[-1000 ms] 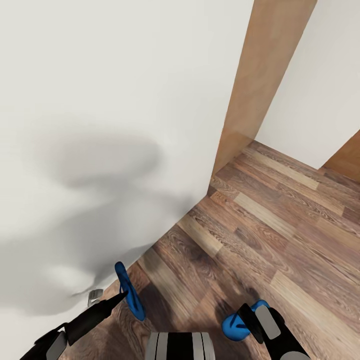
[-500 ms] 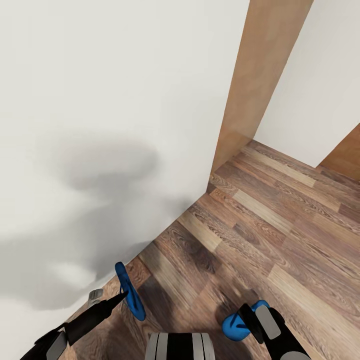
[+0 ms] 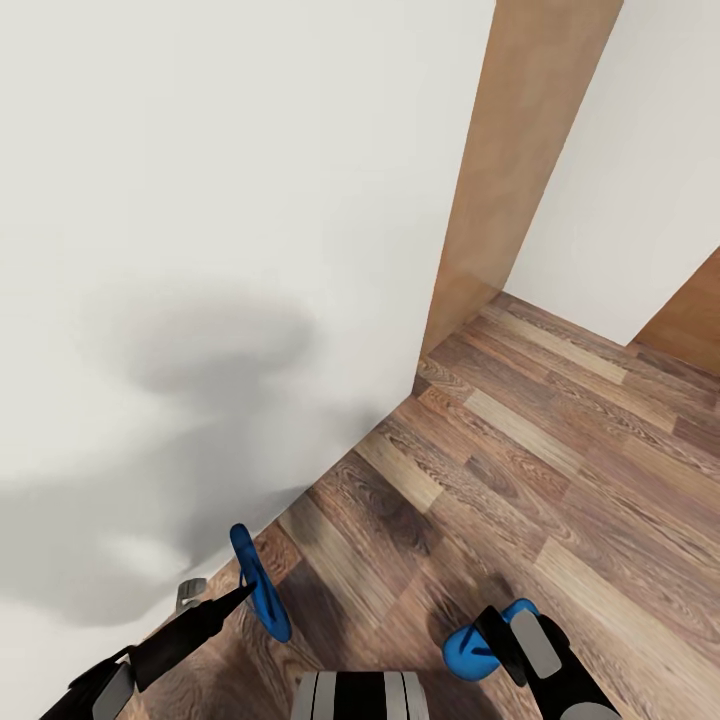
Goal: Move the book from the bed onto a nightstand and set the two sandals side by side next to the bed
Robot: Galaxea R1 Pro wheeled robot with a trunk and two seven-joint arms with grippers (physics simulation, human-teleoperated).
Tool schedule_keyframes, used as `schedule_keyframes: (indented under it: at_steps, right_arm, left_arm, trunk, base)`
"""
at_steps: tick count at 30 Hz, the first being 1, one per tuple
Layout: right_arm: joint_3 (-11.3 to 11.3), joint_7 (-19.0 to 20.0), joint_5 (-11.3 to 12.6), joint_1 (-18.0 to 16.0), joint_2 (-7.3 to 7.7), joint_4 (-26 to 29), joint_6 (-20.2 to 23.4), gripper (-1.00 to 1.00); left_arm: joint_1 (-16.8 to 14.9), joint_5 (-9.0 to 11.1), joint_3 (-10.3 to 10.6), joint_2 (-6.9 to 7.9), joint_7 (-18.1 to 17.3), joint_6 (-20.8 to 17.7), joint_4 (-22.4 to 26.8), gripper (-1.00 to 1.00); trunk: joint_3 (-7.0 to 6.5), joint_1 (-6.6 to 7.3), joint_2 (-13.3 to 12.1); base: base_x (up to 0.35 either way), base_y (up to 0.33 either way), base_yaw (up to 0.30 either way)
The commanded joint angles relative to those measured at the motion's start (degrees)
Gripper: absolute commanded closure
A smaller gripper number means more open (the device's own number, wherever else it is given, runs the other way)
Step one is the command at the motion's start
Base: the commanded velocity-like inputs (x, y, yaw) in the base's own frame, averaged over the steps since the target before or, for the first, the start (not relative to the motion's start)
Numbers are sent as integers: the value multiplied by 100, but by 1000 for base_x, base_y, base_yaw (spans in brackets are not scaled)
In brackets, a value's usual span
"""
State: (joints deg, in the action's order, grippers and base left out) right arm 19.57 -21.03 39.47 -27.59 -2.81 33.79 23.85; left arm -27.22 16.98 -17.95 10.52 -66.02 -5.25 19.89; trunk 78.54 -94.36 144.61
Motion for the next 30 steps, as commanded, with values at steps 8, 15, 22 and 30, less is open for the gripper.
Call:
schedule_keyframes:
  at_steps: [8, 15, 22, 30]
  right_arm:
    - [20, -42, 52, -1, -7, 13, 16, 100]
    - [20, -42, 52, -1, -7, 13, 16, 100]
    - [20, -42, 52, -1, -2, 14, 14, 100]
    - [19, -40, 52, -2, -9, 13, 14, 100]
  left_arm:
    - [-3, 16, -7, 2, -25, -55, -2, 100]
    - [-3, 16, -6, -1, -25, -55, -2, 100]
    - [-3, 16, -6, -3, -20, -55, -2, 100]
    - [-3, 16, -6, 0, -24, -55, -2, 100]
  trunk:
    - [-129, 16, -6]
    - [-284, 35, -16]
    - [-439, 53, -25]
    - [-616, 73, -36]
  base:
    - [0, 0, 0]
    - [0, 0, 0]
    - [0, 0, 0]
    - [0, 0, 0]
